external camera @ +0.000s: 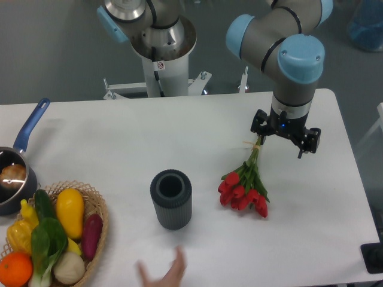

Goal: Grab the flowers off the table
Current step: 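Lower the open gripper down onto the green tulip stems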

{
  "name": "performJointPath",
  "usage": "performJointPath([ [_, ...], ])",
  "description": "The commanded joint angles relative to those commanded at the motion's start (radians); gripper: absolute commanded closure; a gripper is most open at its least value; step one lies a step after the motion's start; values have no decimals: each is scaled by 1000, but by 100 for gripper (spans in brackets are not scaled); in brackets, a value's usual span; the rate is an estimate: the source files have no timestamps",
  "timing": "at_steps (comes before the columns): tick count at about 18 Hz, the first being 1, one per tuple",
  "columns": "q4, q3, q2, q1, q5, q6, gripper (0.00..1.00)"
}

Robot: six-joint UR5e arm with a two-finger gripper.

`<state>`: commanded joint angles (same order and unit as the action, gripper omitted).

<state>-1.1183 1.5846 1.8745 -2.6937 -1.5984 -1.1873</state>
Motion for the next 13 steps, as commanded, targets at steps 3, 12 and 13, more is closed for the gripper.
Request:
performJointPath([
  [3, -2, 3, 0, 0, 0, 2, 0],
  [12, 3, 173, -23, -6, -5, 8, 0],
  [13, 3, 193, -23, -5, -5, 8, 0],
])
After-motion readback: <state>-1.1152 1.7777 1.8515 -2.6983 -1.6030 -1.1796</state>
